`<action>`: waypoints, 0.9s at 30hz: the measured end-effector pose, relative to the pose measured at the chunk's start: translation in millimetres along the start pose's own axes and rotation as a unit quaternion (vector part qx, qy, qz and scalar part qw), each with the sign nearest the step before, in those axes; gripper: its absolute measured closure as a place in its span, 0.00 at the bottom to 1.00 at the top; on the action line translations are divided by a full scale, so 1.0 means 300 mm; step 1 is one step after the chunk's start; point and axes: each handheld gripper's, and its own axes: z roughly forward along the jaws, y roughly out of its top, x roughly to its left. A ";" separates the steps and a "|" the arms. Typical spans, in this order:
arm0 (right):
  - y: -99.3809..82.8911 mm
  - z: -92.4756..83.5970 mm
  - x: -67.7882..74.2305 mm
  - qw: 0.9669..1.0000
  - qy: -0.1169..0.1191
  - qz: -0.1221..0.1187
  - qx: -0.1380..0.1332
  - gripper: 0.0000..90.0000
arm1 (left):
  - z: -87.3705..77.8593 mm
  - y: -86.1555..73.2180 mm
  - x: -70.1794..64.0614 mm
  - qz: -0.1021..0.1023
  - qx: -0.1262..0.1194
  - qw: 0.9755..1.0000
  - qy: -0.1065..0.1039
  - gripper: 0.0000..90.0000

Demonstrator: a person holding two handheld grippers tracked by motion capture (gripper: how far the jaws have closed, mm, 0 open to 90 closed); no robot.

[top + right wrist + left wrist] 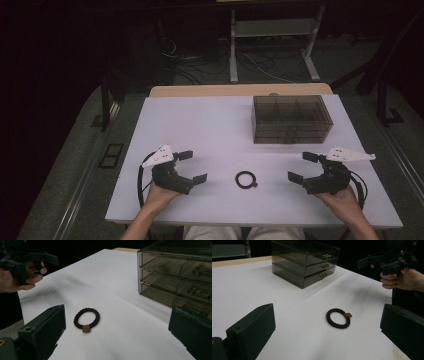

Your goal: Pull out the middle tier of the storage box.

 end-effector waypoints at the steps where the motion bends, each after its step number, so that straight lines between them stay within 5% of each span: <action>1: 0.000 -0.001 0.001 1.000 0.001 0.000 -0.001 0.01 | 0.000 0.000 0.000 0.001 0.001 1.000 0.000 0.00; 27: 0.021 -0.036 0.011 1.000 0.000 0.012 -0.011 0.01 | 0.015 -0.002 0.011 -0.012 0.004 1.000 -0.002 0.00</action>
